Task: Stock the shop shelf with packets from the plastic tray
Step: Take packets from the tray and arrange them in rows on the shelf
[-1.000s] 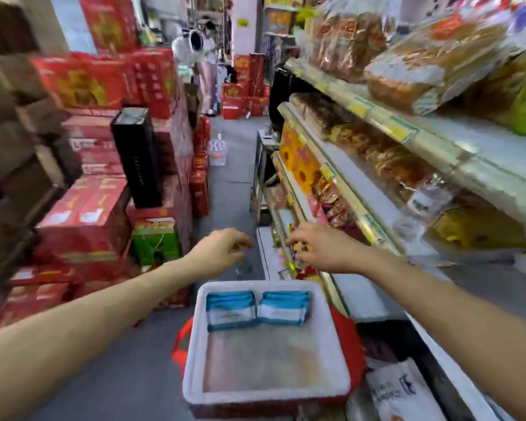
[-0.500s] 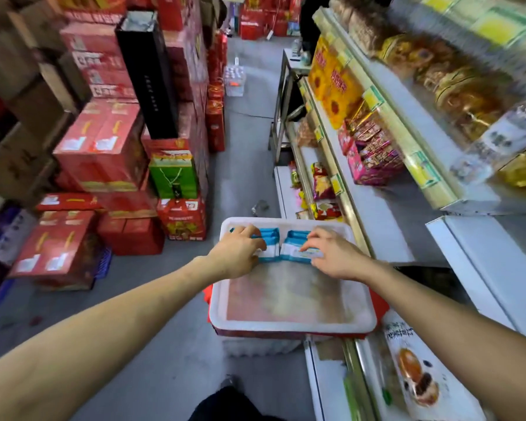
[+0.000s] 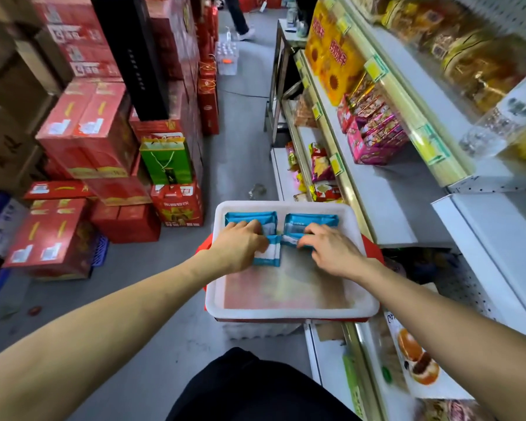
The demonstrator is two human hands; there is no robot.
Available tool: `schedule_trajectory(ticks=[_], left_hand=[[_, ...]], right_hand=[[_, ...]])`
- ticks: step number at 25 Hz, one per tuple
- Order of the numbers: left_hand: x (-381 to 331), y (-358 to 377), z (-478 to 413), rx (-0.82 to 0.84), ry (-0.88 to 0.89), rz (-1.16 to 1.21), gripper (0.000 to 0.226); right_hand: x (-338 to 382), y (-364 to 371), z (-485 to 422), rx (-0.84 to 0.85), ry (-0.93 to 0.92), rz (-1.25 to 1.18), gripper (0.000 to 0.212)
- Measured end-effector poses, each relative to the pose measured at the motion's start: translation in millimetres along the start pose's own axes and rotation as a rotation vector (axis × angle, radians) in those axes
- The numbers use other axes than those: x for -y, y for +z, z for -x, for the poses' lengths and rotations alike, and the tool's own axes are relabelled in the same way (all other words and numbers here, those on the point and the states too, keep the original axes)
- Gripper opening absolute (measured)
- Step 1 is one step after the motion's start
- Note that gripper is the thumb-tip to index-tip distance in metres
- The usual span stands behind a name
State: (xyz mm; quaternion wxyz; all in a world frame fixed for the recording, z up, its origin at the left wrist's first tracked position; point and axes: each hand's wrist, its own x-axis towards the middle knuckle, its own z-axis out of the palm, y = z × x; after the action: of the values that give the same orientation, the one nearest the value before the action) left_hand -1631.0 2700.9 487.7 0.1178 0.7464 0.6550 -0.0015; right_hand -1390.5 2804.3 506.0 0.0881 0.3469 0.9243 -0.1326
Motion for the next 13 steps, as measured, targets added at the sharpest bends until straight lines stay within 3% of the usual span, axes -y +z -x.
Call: schedule_trajectory(ticks=[4,8,13], left_hand=[[7.4,1.0,-7.6,0.14,0.053,0.004,0.017],[11.0,-9.8,-20.1,0.218,0.106,0.106,0.025],[13.9,-21.3,-25.4,0.271,0.17,0.107,0.036]], right_hand=[[1.8,-0.2,-3.5,0.094,0.012,0.005,0.042],[-3.5,-13.0,-7.7,0.159,0.012,-0.013,0.043],[-11.4,-43.2,0.5,0.118,0.03,-0.042,0.04]])
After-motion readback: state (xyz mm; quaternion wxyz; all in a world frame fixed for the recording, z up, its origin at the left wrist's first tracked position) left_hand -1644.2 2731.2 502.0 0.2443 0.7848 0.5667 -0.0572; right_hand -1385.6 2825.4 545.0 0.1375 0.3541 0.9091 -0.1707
